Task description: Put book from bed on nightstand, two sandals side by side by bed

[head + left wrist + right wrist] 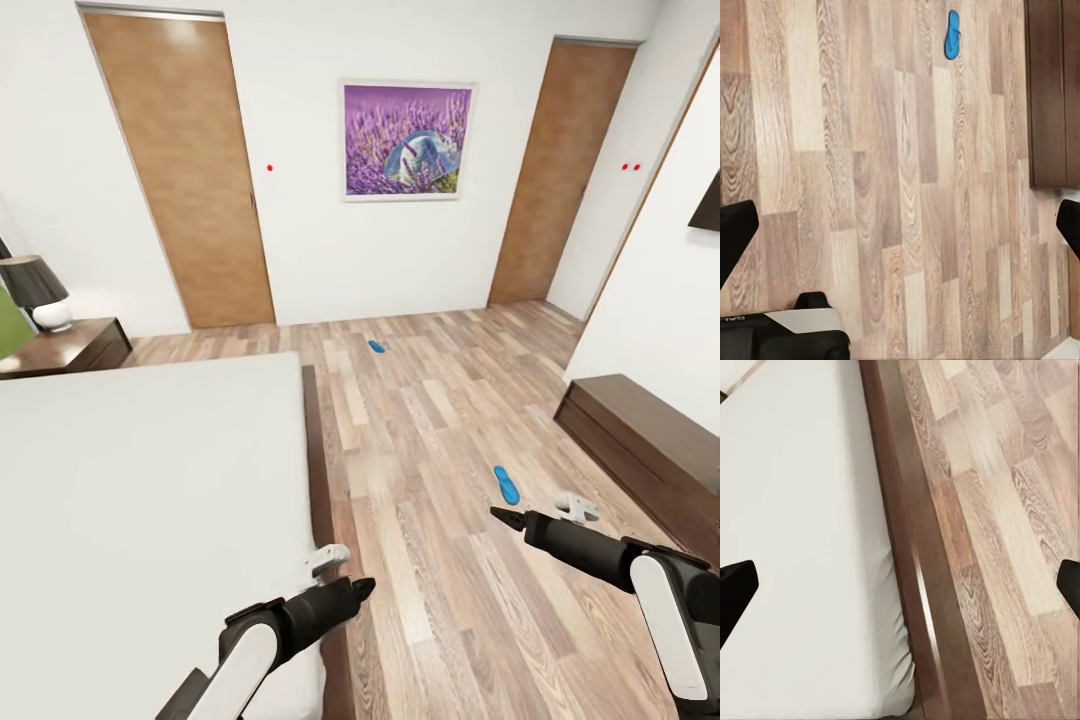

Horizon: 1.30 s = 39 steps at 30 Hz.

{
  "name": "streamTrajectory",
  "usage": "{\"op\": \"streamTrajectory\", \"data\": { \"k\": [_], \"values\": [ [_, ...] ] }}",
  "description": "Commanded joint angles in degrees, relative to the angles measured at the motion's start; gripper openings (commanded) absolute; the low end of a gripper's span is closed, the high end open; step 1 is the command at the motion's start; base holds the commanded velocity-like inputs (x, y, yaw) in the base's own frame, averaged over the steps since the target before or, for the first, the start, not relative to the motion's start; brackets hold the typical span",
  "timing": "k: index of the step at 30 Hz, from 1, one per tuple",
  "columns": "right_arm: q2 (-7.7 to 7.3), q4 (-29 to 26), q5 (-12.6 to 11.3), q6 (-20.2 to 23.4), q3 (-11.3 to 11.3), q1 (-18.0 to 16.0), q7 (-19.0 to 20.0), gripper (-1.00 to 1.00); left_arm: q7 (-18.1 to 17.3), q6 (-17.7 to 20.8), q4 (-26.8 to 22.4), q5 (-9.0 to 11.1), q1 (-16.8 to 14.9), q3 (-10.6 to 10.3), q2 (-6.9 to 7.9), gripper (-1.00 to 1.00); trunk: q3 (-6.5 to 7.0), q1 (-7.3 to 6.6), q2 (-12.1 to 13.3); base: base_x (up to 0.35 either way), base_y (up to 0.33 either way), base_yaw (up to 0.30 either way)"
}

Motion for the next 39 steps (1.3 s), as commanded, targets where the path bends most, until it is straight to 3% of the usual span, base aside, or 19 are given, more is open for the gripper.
{"op": "streamTrajectory", "data": {
  "k": [1, 14, 39],
  "values": [
    [0.00, -0.01, 0.49, 0.24, -0.08, -0.06, 0.60, 1.00, 0.60, -0.03, -0.10, 0.56, -0.08, -0.11, 0.02, 1.00, -0.12, 0.05, -0.12, 0.086, -0.281, 0.000],
    [0.00, 0.01, 0.49, 0.24, -0.08, -0.06, 0.60, 1.00, 0.61, -0.01, -0.10, 0.56, -0.10, -0.15, -0.05, 1.00, -0.12, 0.05, -0.12, 0.010, -0.299, 0.000],
    [0.00, -0.01, 0.49, 0.26, -0.08, -0.06, 0.64, 1.00, 0.53, -0.01, -0.10, 0.56, -0.10, -0.06, -0.04, 1.00, -0.12, 0.05, -0.12, -0.089, -0.314, 0.000]
  ]
}}
